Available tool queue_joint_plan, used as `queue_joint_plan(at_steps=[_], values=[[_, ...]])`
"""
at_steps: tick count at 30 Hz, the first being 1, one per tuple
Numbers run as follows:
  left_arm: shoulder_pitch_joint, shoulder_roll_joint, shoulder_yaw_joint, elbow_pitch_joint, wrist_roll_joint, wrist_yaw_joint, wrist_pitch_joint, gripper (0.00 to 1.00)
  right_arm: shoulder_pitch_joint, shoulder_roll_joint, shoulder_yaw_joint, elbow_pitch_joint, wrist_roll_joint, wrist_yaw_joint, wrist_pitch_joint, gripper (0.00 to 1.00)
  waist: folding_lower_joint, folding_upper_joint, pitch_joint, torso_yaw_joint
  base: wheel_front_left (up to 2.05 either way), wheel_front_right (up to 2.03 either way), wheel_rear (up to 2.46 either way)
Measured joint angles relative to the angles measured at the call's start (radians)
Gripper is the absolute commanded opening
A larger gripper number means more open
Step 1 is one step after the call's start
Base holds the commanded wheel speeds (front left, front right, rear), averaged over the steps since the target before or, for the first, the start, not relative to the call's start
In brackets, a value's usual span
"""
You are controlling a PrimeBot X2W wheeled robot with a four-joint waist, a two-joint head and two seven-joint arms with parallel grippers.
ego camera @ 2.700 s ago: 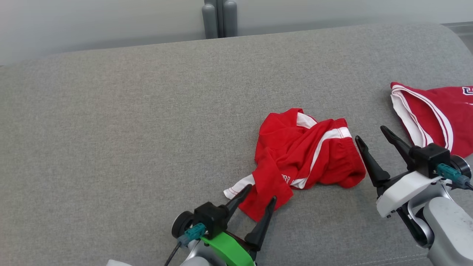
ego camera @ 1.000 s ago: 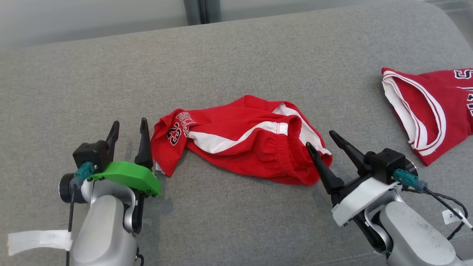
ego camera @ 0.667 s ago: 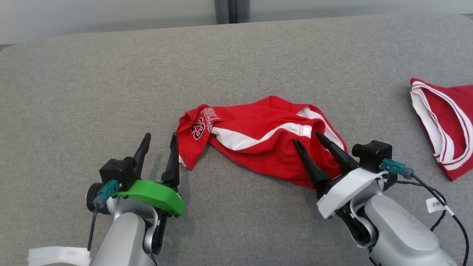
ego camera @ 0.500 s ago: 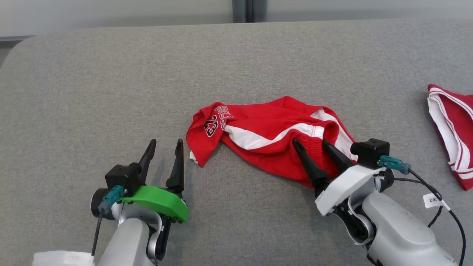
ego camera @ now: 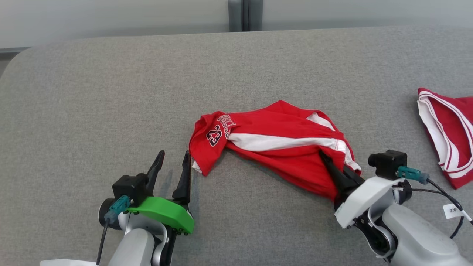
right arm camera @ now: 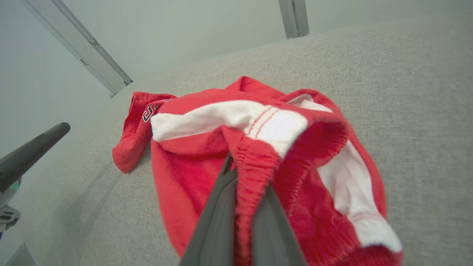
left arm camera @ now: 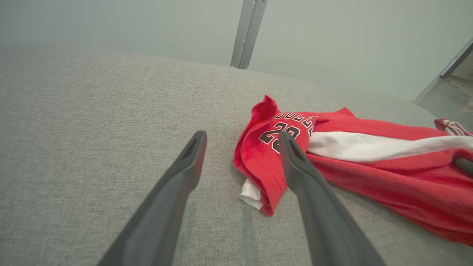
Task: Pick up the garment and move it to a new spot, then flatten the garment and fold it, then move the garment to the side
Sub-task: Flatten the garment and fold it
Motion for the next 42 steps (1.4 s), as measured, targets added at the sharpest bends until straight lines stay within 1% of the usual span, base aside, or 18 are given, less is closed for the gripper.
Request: queue_joint_plan(at_steps=[6, 8, 9, 10, 14, 17, 19, 20, 22, 24, 26, 29, 33, 42], values=[[0.02, 0.0, -0.023, 0.004, -0.017, -0.004, 0.0, 1.0, 0.074, -0.083, -0.007, -0.039, -0.009, 0.0, 0.0, 0.0, 0.0, 0.0, -0.031, -0.036, 0.0, 0.0, 0.0], [0.026, 0.0, -0.025, 0.006, -0.022, -0.004, 0.0, 1.0, 0.099, -0.091, -0.016, -0.04, -0.011, 0.0, 0.0, 0.0, 0.0, 0.0, -0.041, -0.046, 0.0, 0.0, 0.0], [0.029, 0.0, -0.026, 0.006, -0.023, -0.004, 0.0, 1.0, 0.109, -0.091, -0.022, -0.038, -0.012, 0.0, 0.0, 0.4, 0.0, 0.0, -0.046, -0.052, 0.0, 0.0, 0.0], [0.031, 0.0, -0.027, 0.008, -0.024, -0.004, 0.0, 1.0, 0.113, -0.092, -0.025, -0.032, -0.023, 0.0, 0.0, 1.0, 0.0, 0.0, -0.049, -0.058, 0.0, 0.0, 0.0], [0.03, 0.0, -0.032, 0.016, -0.014, -0.004, 0.0, 1.0, 0.109, -0.08, -0.083, -0.03, -0.098, 0.0, 0.0, 1.0, 0.0, 0.0, -0.05, -0.075, 0.0, 0.0, 0.0], [0.034, 0.0, -0.035, 0.028, -0.005, -0.01, 0.0, 1.0, 0.115, -0.067, -0.178, -0.044, -0.191, 0.0, 0.0, 1.0, 0.0, 0.0, -0.058, -0.08, 0.0, 0.0, 0.0], [0.049, 0.0, -0.037, 0.034, -0.005, -0.012, 0.0, 1.0, 0.139, -0.066, -0.272, -0.058, -0.28, 0.0, 0.0, 1.0, 0.0, 0.0, -0.07, -0.081, 0.0, 0.0, 0.0], [0.067, 0.0, -0.038, 0.043, -0.006, -0.013, 0.0, 1.0, 0.173, -0.049, -0.382, -0.094, -0.385, 0.0, 0.0, 1.0, 0.0, 0.0, -0.081, -0.084, 0.0, 0.0, 0.0], [0.078, 0.0, -0.042, 0.054, -0.007, -0.013, 0.0, 1.0, 0.201, -0.013, -0.488, -0.154, -0.503, 0.0, 0.0, 1.0, -0.0001, 0.0, -0.088, -0.089, 0.0, 0.0, 0.0], [0.086, 0.0, -0.042, 0.063, -0.007, -0.013, 0.0, 1.0, 0.233, 0.04, -0.568, -0.212, -0.586, 0.0, 0.0, 1.0, -0.0001, 0.0, -0.092, -0.097, 0.0, 0.0, 0.0], [0.087, 0.0, -0.04, 0.073, -0.007, -0.013, 0.0, 1.0, 0.267, 0.083, -0.612, -0.257, -0.653, 0.0, 0.0, 1.0, 0.0, 0.0, -0.095, -0.104, 0.0, 0.0, 0.0], [0.087, 0.0, -0.038, 0.093, -0.007, -0.013, 0.0, 1.0, 0.301, 0.131, -0.637, -0.286, -0.691, 0.0, 0.0, 1.0, 0.0, 0.0, -0.094, -0.115, 0.0, 0.0, 0.0], [0.085, 0.0, -0.034, 0.127, -0.021, -0.011, 0.0, 1.0, 0.32, 0.156, -0.642, -0.289, -0.708, 0.0, 0.0, 1.0, 0.0, 0.0, -0.088, -0.134, 0.0, 0.0, 0.0], [0.059, -0.001, -0.04, 0.189, -0.043, -0.019, 0.0, 1.0, 0.318, 0.159, -0.635, -0.277, -0.696, 0.0, 0.0, 1.0, 0.0, 0.0, -0.059, -0.174, 0.0, 0.0, 0.0]])
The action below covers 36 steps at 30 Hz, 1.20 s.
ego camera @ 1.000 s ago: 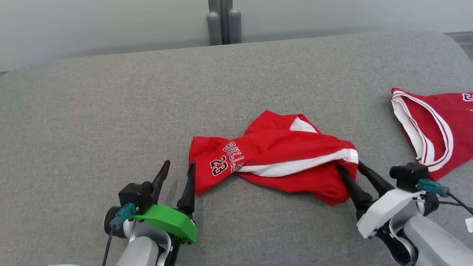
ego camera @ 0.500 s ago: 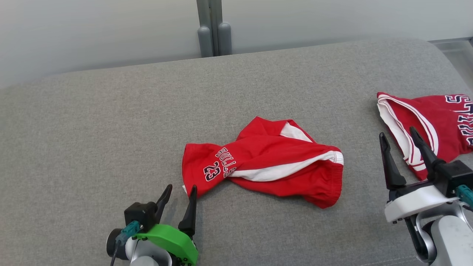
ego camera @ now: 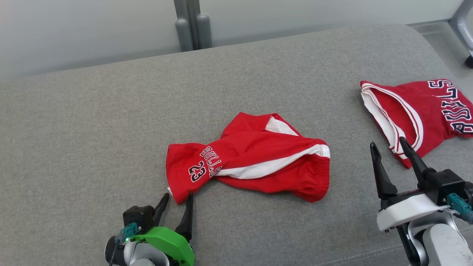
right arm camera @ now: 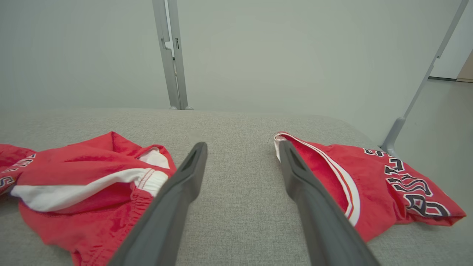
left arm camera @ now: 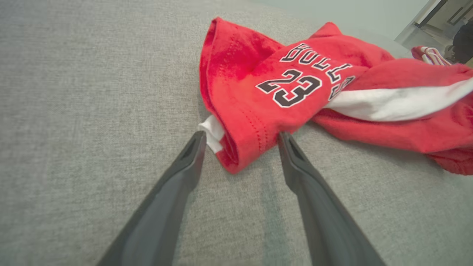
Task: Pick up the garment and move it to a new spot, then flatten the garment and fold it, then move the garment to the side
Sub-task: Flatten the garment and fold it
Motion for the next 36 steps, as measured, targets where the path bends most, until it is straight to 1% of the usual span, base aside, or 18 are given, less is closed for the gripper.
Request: queue_joint_plan(at_steps=[3, 4, 5, 6, 7, 8, 12, 17, 22, 26, 30, 32, 34, 36], values=[[-0.007, 0.0, -0.003, 0.008, -0.003, -0.003, 0.0, 1.0, -0.003, 0.0, 0.0, 0.001, 0.005, 0.0, 0.0, 1.0, 0.0, 0.0, 0.007, -0.004, 0.0, 0.0, 0.0], [-0.013, 0.0, -0.005, 0.013, -0.012, -0.004, 0.0, 0.97, -0.006, 0.0, 0.0, 0.001, 0.009, 0.0, 0.0, 1.0, 0.0, 0.0, 0.01, -0.006, 0.0, 0.0, 0.0], [-0.017, 0.0, -0.007, 0.013, -0.026, -0.008, 0.0, 0.76, -0.007, -0.001, 0.002, 0.0, 0.012, 0.0, 0.0, 1.0, 0.0, 0.0, 0.013, -0.007, 0.0, 0.0, 0.0], [-0.019, 0.0, -0.007, 0.006, -0.031, -0.011, 0.0, 0.46, -0.008, -0.001, 0.004, -0.001, 0.016, 0.0, 0.0, 1.0, 0.0, 0.0, 0.016, -0.008, 0.0, 0.0, 0.0], [-0.021, 0.0, -0.007, -0.004, -0.03, -0.012, 0.0, 0.29, -0.01, -0.001, 0.005, -0.002, 0.017, 0.0, 0.0, 1.0, 0.0, 0.0, 0.019, -0.008, 0.0, 0.0, 0.0], [-0.024, 0.0, -0.007, -0.014, -0.03, -0.013, 0.0, 0.0, -0.013, -0.001, 0.006, -0.003, 0.021, 0.0, 0.0, 1.0, 0.0, 0.0, 0.021, -0.007, 0.0, 0.0, 0.0], [-0.029, 0.0, -0.021, -0.07, -0.034, -0.021, 0.0, 0.0, -0.016, -0.002, 0.006, -0.001, 0.035, 0.0, 0.0, 1.0, 0.0, 0.0, 0.029, 0.003, 0.0, 0.0, 0.0], [-0.038, 0.0, -0.033, -0.214, -0.025, -0.025, 0.0, 0.0, -0.016, 0.001, -0.007, 0.008, 0.046, 0.0, 0.0, 1.0, 0.0, 0.0, 0.037, 0.026, 0.0, 0.0, 0.0], [-0.046, 0.0, -0.055, -0.338, -0.015, -0.026, 0.0, 0.0, -0.015, 0.012, -0.013, 0.025, 0.063, 0.0, 0.0, 1.0, 0.0, 0.0, 0.038, 0.064, 0.0, 0.0, 0.0], [-0.058, 0.0, -0.058, -0.402, 0.003, -0.026, 0.0, 0.0, -0.014, 0.031, -0.013, 0.037, 0.072, 0.0, 0.0, 1.0, 0.0, 0.0, 0.036, 0.101, 0.0, 0.0, 0.0], [-0.062, 0.0, -0.018, -0.384, 0.005, -0.026, 0.0, 0.0, -0.016, 0.044, -0.007, 0.042, 0.074, 0.0, 0.0, 1.0, 0.0, 0.0, 0.037, 0.135, 0.0, 0.0, 0.0], [-0.088, 0.001, -0.014, -0.316, 0.017, -0.025, -0.002, 0.0, -0.025, 0.05, 0.007, 0.045, 0.076, 0.0, 0.0, 1.0, 0.0, 0.0, 0.046, 0.143, 0.0, 0.0, 0.0], [-0.118, 0.001, -0.002, -0.236, 0.021, -0.009, -0.002, 0.0, -0.041, 0.053, 0.023, 0.047, 0.077, 0.0, 0.0, 1.0, 0.0, 0.0, 0.058, 0.147, 0.0, 0.0, 0.0], [-0.162, 0.0, 0.02, -0.16, 0.024, -0.002, -0.001, 0.0, -0.062, 0.052, 0.043, 0.046, 0.078, 0.0, 0.0, 1.0, 0.0, 0.0, 0.073, 0.146, 0.0, 0.0, 0.0]])
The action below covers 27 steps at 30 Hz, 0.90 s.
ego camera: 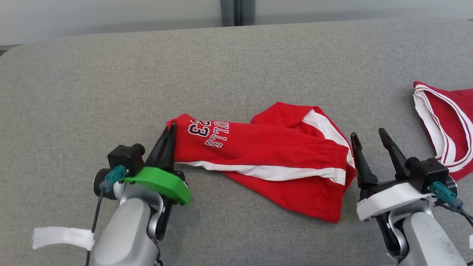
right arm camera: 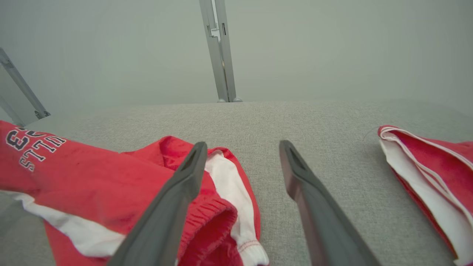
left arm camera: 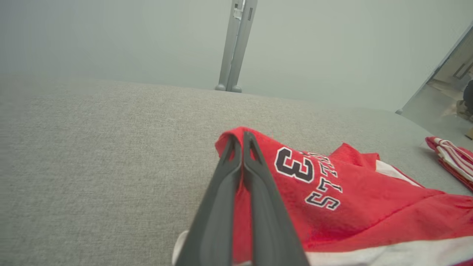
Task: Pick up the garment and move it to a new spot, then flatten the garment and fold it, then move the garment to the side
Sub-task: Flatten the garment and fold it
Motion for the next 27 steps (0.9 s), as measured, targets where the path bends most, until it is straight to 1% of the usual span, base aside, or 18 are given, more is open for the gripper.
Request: queue_joint_plan(at_steps=[4, 11, 14, 16, 17, 18, 19, 20, 23, 27], values=[[-0.104, 0.014, 0.037, 0.146, 0.014, 0.015, -0.001, 0.0, -0.033, -0.006, 0.034, 0.001, 0.012, 0.0, 0.0, 1.0, 0.0, 0.0, 0.031, -0.021, 0.0, 0.0, 0.0], [-0.266, 0.047, 0.066, 0.395, 0.034, 0.033, 0.0, 0.0, -0.057, -0.021, 0.05, 0.007, 0.026, 0.0, 0.0, 1.0, 0.0, 0.0, 0.085, -0.099, 0.0, 0.0, 0.0], [-0.329, 0.062, 0.078, 0.477, 0.038, 0.044, 0.0, 0.0, -0.068, -0.023, 0.061, 0.006, 0.027, 0.0, 0.0, 1.0, 0.0, 0.0, 0.107, -0.13, 0.0, 0.0, 0.0], [-0.368, 0.064, 0.086, 0.505, 0.038, 0.051, 0.0, 0.0, -0.072, -0.024, 0.067, 0.005, 0.03, 0.0, 0.0, 1.0, 0.0, 0.0, 0.121, -0.149, 0.0, 0.0, 0.0], [-0.385, 0.063, 0.091, 0.513, 0.038, 0.053, 0.0, 0.06, -0.074, -0.025, 0.069, 0.005, 0.033, 0.0, 0.0, 1.0, 0.0, 0.0, 0.128, -0.157, 0.0, 0.0, 0.0], [-0.398, 0.063, 0.092, 0.517, 0.038, 0.058, 0.0, 0.28, -0.077, -0.026, 0.07, 0.005, 0.035, 0.0, 0.0, 1.0, 0.0, 0.0, 0.134, -0.163, 0.0, 0.0, 0.0], [-0.41, 0.064, 0.097, 0.523, 0.04, 0.062, 0.0, 0.56, -0.079, -0.027, 0.072, 0.005, 0.035, 0.0, 0.0, 1.0, 0.0, 0.0, 0.141, -0.169, 0.0, 0.0, 0.0], [-0.419, 0.065, 0.106, 0.527, 0.04, 0.067, 0.0, 1.0, -0.082, -0.027, 0.076, 0.005, 0.035, 0.0, 0.0, 1.0, 0.0, 0.0, 0.146, -0.174, 0.0, 0.0, 0.0], [-0.43, 0.066, 0.127, 0.523, 0.039, 0.073, 0.0, 1.0, -0.087, -0.027, 0.097, 0.006, 0.041, 0.0, 0.0, 1.0, 0.0, 0.0, 0.157, -0.182, 0.0, 0.0, 0.0], [-0.417, 0.061, 0.152, 0.434, 0.061, 0.072, 0.0, 1.0, -0.093, -0.026, 0.132, -0.014, 0.062, 0.0, 0.0, 1.0, 0.0, 0.0, 0.155, -0.169, 0.0, 0.0, 0.0]])
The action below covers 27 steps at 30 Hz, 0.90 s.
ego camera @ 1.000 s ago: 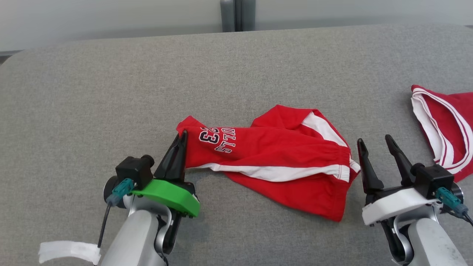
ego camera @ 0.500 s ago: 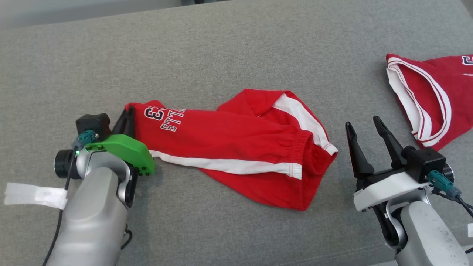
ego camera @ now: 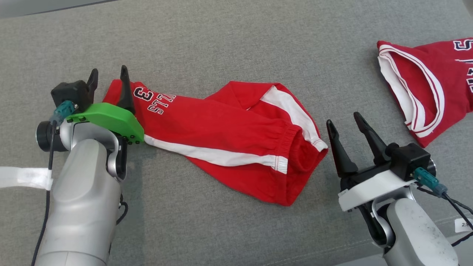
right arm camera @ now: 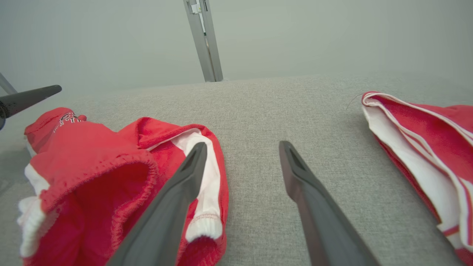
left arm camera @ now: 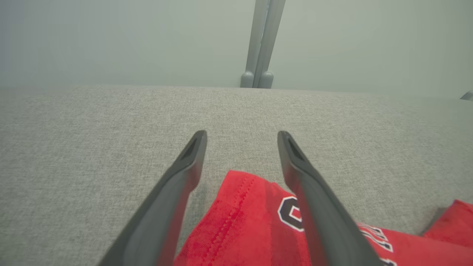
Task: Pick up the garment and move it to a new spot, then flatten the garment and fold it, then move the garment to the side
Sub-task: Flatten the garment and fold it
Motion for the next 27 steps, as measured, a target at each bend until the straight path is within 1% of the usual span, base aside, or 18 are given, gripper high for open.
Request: queue_joint_plan(at_steps=[7, 8, 14, 19, 22, 27], values=[[0.173, -0.035, 0.048, -0.227, 0.053, -0.03, 0.0, 1.0, 0.0, -0.02, 0.11, -0.038, 0.059, 0.0, 0.0, 1.0, 0.0, 0.0, -0.029, 0.063, 0.0, 0.0, 0.0], [0.232, -0.042, 0.06, -0.261, 0.057, -0.039, 0.0, 1.0, 0.0, -0.027, 0.142, -0.037, 0.073, 0.0, 0.0, 1.0, 0.0, 0.0, -0.042, 0.085, 0.0, 0.0, 0.0], [0.354, -0.059, 0.063, -0.322, 0.053, -0.056, 0.0, 1.0, 0.005, -0.046, 0.242, 0.009, 0.15, 0.0, 0.0, 1.0, 0.0, 0.0, -0.087, 0.141, 0.0, 0.0, 0.0], [0.423, -0.06, 0.017, -0.371, -0.019, -0.049, 0.0, 1.0, 0.051, -0.064, 0.29, -0.008, 0.206, 0.0, 0.0, 1.0, -0.0001, 0.0, -0.131, 0.168, 0.0, 0.0, 0.0], [0.446, -0.06, -0.003, -0.389, -0.033, -0.037, 0.0, 1.0, 0.088, -0.078, 0.3, -0.026, 0.219, 0.0, 0.0, 1.0, -0.0001, 0.0, -0.154, 0.177, 0.0, 0.0, 0.0], [0.473, -0.06, -0.015, -0.394, -0.041, -0.029, 0.0, 1.0, 0.142, -0.102, 0.267, -0.043, 0.199, 0.0, 0.0, 1.0, -0.0001, 0.0, -0.183, 0.174, 0.0, 0.0, 0.0]])
